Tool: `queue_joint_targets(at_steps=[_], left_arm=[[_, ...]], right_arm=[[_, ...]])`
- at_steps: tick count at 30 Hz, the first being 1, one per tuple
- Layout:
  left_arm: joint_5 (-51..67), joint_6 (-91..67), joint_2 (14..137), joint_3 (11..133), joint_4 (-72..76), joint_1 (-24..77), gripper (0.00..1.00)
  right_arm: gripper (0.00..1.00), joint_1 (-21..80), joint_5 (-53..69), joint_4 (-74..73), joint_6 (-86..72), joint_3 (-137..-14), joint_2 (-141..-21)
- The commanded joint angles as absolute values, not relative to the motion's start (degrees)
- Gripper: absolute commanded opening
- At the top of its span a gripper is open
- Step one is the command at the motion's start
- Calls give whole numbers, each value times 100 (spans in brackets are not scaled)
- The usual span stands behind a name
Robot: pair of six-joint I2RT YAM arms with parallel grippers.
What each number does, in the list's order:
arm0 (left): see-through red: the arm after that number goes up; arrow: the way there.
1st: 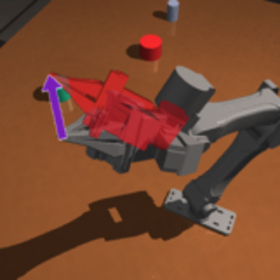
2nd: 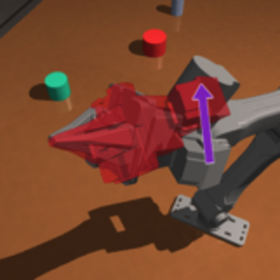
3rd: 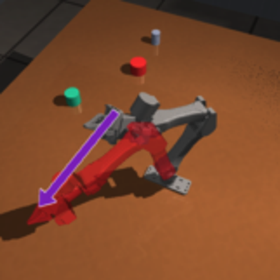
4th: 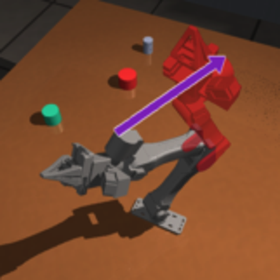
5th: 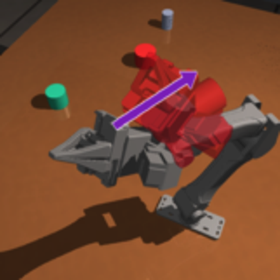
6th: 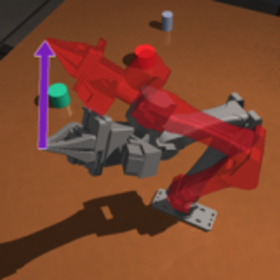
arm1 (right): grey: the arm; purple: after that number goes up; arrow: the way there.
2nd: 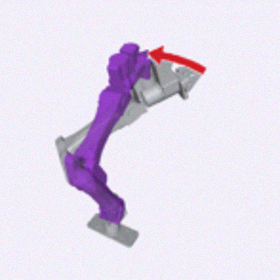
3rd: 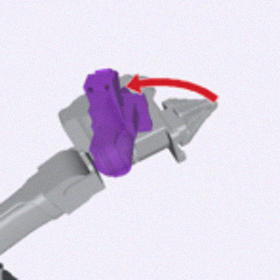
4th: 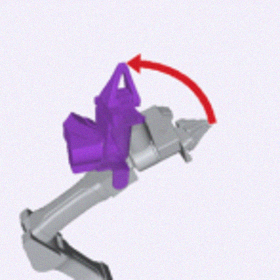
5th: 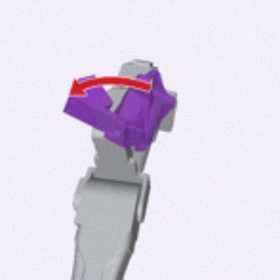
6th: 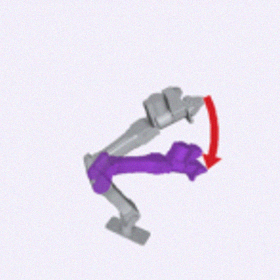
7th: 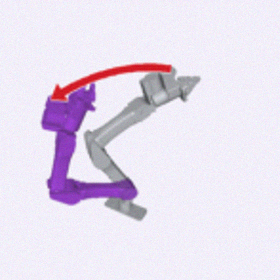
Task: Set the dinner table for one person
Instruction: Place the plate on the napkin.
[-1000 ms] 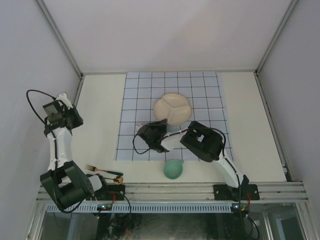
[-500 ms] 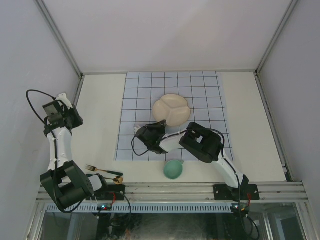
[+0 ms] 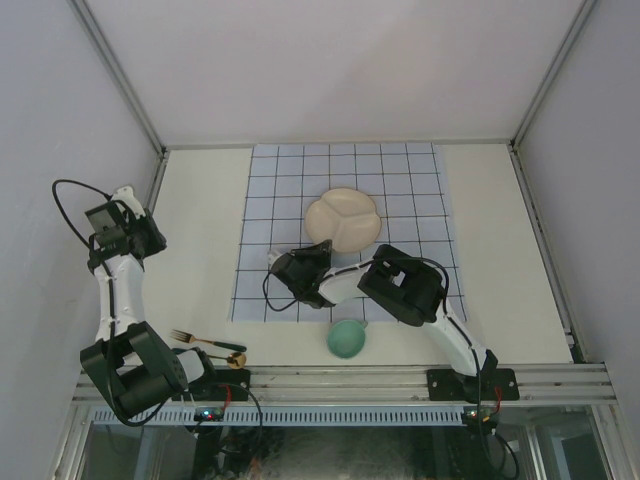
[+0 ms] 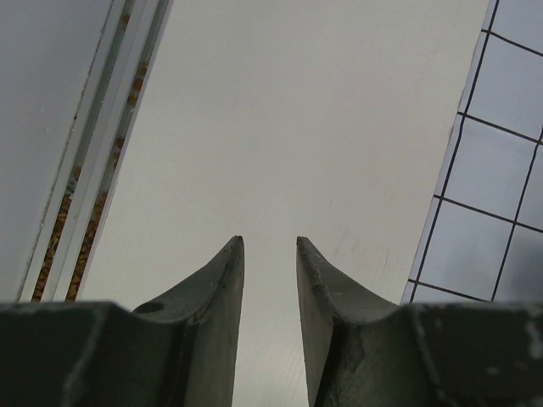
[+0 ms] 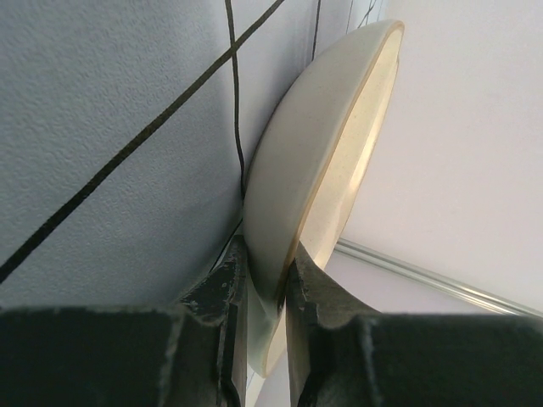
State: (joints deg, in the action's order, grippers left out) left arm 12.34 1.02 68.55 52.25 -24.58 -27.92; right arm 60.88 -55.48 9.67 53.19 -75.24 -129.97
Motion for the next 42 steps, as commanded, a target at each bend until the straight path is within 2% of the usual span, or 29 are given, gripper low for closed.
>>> queue_joint_targets(at_steps=[1, 3, 4, 5, 6, 20, 26, 33, 37, 42], left_arm=[[1337, 123, 6776, 5249, -2266, -2849, 36], [1342, 134, 6763, 5248, -2263, -2861, 36], [1338, 140, 6759, 5247, -2265, -2860, 36], [1337, 131, 6752, 5249, -2273, -2864, 36], [1342, 138, 6750, 5247, -2274, -2865, 36], [1368, 114, 6741, 5282, -2285, -2896, 36], [1338, 118, 6736, 5310, -2318, -2895, 36], [1311, 114, 6667, 5270, -2347, -2900, 36], [1319, 118, 6645, 5247, -2348, -2894, 36], [1338, 91, 6700, 5247, -2321, -2900, 36]], right_arm=[[11, 6108, -6128, 1017, 5343, -7921, -12986], [46, 6126, -6062, 680, 5117, -7996, -12939], [59, 6135, -6011, 530, 5014, -8024, -12911], [69, 6141, -5973, 404, 4910, -8063, -12877], [73, 6143, -5946, 303, 4830, -8098, -12857], [70, 6233, -5922, 120, 4674, -8179, -12847], [70, 6619, -5737, -345, 4244, -8337, -12713], [69, 6880, -5757, -135, 4440, -8390, -12644], [69, 6710, -5638, 306, 4553, -8265, -12180], [67, 6403, -4712, -1070, 3312, -8947, -11124]])
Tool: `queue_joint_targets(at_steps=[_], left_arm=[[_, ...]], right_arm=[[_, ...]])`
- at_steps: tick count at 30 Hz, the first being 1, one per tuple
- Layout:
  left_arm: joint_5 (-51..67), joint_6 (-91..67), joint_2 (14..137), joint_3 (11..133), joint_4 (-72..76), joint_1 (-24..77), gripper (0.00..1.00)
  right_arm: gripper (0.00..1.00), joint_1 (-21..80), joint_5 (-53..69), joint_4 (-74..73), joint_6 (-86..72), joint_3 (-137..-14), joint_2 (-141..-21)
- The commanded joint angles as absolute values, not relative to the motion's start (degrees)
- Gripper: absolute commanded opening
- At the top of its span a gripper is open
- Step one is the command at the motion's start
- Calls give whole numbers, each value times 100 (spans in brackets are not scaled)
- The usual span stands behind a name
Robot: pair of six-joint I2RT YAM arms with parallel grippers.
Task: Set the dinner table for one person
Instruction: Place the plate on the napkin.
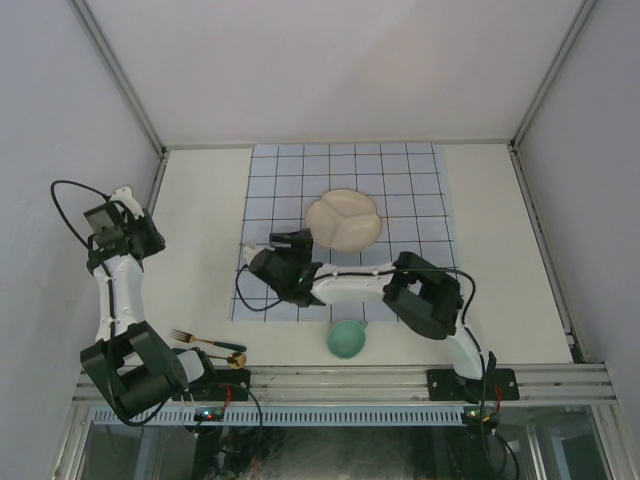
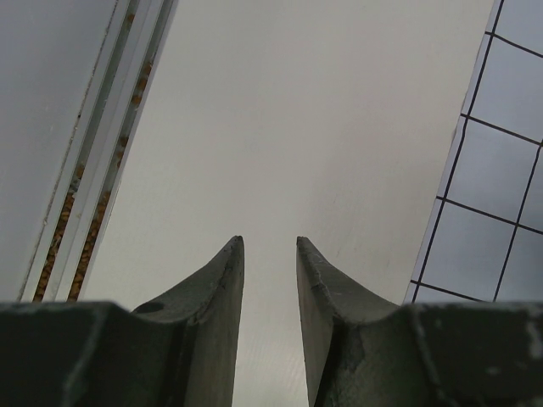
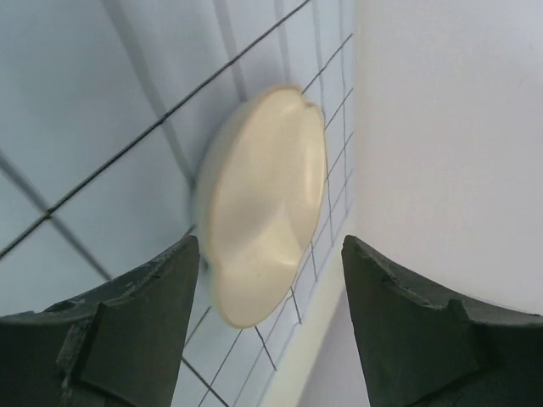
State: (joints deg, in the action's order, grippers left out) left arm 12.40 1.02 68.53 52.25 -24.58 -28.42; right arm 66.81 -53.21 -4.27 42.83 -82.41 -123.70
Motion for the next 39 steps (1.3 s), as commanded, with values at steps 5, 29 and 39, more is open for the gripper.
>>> queue_joint_targets(at_steps=[5, 29, 39], left_arm=[[1364, 61, 6732, 5210, -2268, -2897, 36], [1286, 588, 6600, 5118, -1858, -2896, 37], [1273, 589, 6828, 5182, -1883, -2900, 36]], right_arm=[[67, 5850, -2891, -2723, 2054, -9881, -9966], [70, 1034, 1497, -3652, 865, -8207, -9037], [69, 928, 2505, -4280, 750, -10211, -11271]])
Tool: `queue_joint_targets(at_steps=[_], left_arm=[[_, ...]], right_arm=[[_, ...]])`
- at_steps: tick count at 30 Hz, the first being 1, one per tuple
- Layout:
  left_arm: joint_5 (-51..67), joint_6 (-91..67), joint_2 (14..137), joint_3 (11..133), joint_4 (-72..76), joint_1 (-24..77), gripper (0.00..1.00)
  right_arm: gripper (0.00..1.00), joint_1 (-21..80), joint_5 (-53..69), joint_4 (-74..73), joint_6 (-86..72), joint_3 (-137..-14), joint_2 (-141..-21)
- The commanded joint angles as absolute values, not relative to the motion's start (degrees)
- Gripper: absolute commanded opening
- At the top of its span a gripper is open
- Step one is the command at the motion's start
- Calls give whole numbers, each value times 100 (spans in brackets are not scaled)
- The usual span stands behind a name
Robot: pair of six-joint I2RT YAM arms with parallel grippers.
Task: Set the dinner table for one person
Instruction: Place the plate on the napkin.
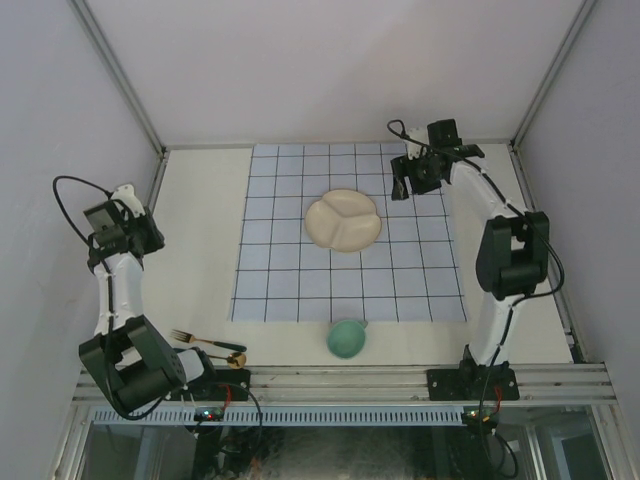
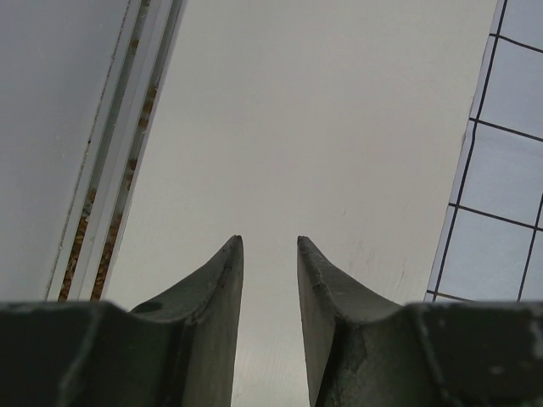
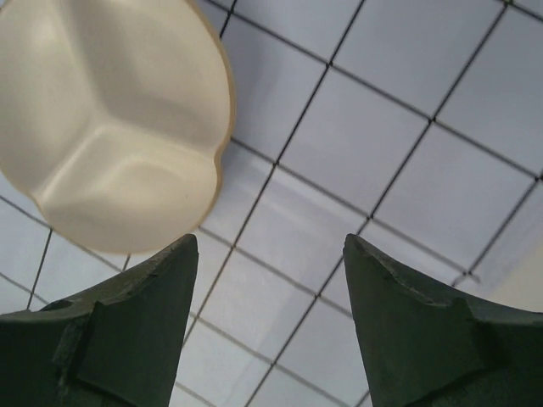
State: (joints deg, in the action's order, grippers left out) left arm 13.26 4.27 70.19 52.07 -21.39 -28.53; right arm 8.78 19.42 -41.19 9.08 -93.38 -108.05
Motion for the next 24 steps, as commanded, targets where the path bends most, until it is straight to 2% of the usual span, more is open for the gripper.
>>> queue_joint_targets(at_steps=[1, 8, 24], left_arm=[[1240, 597, 6776, 5128, -1841, -2900, 36], [1208, 567, 6683, 5150, -1995, -2897, 36], [1150, 512, 6413, 5044, -2045, -2897, 36]], right_arm=[[68, 965, 2500, -4318, 751, -10427, -11446], [50, 1115, 2286, -4545, 841, -11521, -12393], [52, 1466, 2504, -4726, 940, -11794, -12974]])
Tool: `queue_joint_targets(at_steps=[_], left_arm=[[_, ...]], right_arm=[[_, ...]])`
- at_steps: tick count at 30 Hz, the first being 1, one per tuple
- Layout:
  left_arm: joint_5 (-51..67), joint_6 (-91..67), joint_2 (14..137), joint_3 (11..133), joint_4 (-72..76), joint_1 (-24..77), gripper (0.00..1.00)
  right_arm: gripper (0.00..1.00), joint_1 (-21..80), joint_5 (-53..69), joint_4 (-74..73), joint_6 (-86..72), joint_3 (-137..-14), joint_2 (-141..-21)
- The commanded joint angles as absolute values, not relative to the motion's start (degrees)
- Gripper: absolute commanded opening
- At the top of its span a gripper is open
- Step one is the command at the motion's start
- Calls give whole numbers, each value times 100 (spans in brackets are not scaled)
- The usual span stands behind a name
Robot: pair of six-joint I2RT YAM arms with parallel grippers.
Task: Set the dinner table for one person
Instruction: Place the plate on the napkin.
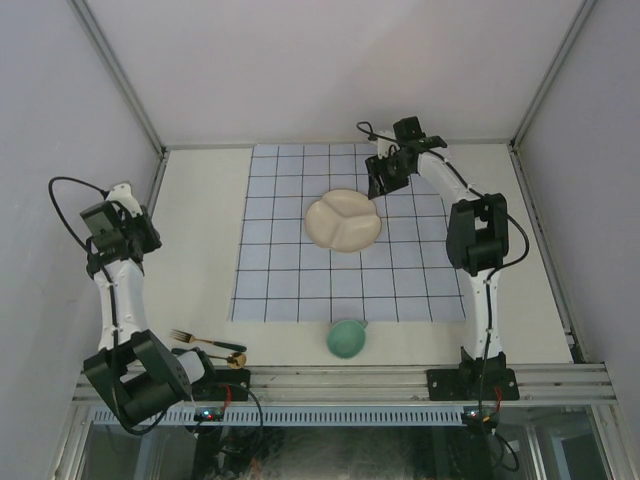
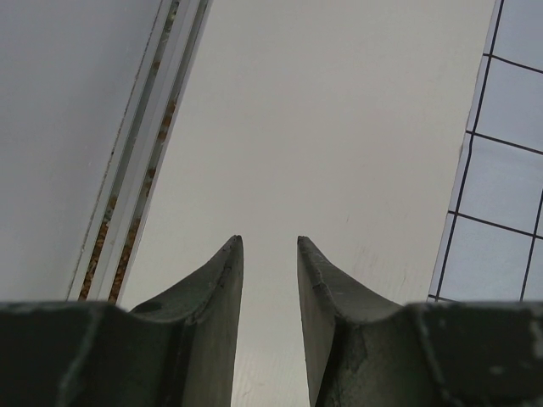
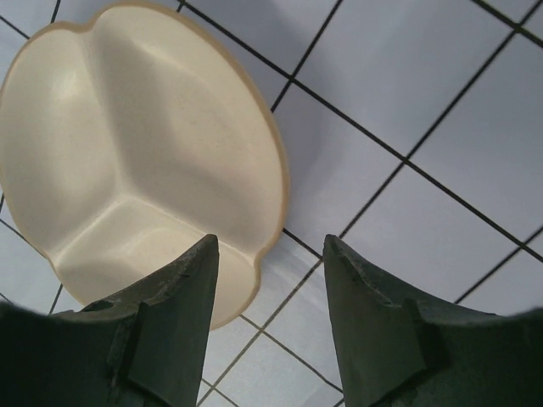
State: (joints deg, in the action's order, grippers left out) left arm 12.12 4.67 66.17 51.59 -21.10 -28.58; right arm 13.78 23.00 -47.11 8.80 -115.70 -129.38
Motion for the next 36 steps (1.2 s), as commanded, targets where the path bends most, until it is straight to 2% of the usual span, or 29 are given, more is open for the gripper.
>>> queue_joint_targets(at_steps=[1, 36], left_arm=[[1154, 496, 6402, 5057, -2054, -2900, 36], [986, 434, 6050, 4981, -2200, -2900, 36]], right_arm=[[52, 1480, 2543, -4753, 940, -11802, -13010], [52, 1057, 3828, -4856, 626, -11742, -13636]])
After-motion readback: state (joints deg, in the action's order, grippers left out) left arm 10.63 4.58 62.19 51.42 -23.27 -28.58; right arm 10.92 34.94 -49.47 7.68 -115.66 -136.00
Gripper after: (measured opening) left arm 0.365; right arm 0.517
